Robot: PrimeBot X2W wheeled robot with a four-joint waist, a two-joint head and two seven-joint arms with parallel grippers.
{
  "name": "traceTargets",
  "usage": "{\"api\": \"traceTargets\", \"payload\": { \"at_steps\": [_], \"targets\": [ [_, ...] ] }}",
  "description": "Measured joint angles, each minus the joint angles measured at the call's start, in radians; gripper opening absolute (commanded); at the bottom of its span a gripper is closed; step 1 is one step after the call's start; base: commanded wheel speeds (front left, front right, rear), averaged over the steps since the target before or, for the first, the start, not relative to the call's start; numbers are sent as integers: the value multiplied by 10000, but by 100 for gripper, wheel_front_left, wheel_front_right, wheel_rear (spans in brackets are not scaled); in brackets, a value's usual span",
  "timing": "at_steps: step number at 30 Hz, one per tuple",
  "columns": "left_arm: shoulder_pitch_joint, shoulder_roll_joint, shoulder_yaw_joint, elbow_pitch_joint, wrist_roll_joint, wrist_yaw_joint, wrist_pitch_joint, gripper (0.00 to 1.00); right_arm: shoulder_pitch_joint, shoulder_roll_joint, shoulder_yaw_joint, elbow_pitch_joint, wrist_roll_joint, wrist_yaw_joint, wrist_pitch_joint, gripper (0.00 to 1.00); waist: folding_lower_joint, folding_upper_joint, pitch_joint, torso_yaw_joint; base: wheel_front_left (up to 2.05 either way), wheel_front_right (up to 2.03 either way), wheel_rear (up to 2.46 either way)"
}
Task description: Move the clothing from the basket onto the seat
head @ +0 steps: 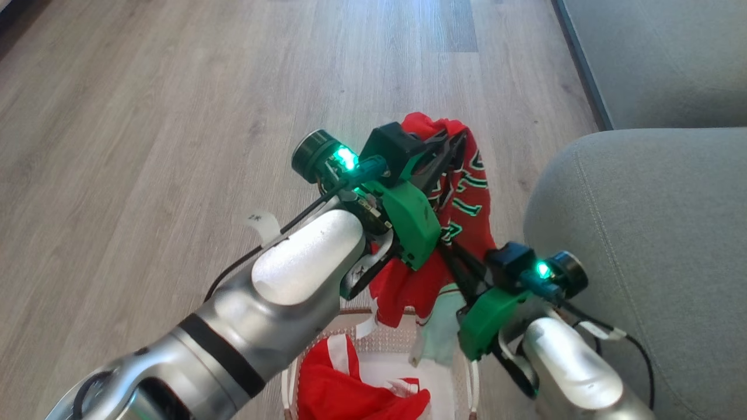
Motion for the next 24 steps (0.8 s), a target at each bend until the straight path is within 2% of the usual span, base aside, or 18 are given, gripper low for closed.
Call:
{"api": "traceTargets", "payload": {
  "at_steps": [9, 10, 13, 15, 24],
  "targets": [
    [4, 12, 19, 681, -263, 71, -265, 0, -35, -17, -828, -349, -82, 0, 0, 0, 0, 0, 122, -219, 0, 0, 0],
    [6, 19, 42, 731, -267, 113, -284, 2, -35, -17, -913, -445, -111, 0, 0, 0, 0, 0, 138, -269, 0, 0, 0],
    [25, 58, 105, 913, -378, 138, -479, 49, -19, -17, -1233, -717, -125, 0, 0, 0, 0, 0, 189, -430, 0, 0, 0],
    [64, 109, 176, 989, -445, 140, -587, 100, -19, -17, -1473, -903, -244, 0, 0, 0, 1, 0, 229, -544, 0, 0, 0],
    [954, 324, 533, 1208, -589, 234, -796, 100, -111, -19, -2343, -1540, -763, 0, 0, 0, 1, 0, 408, -1117, 0, 0, 0]
  ]
}}
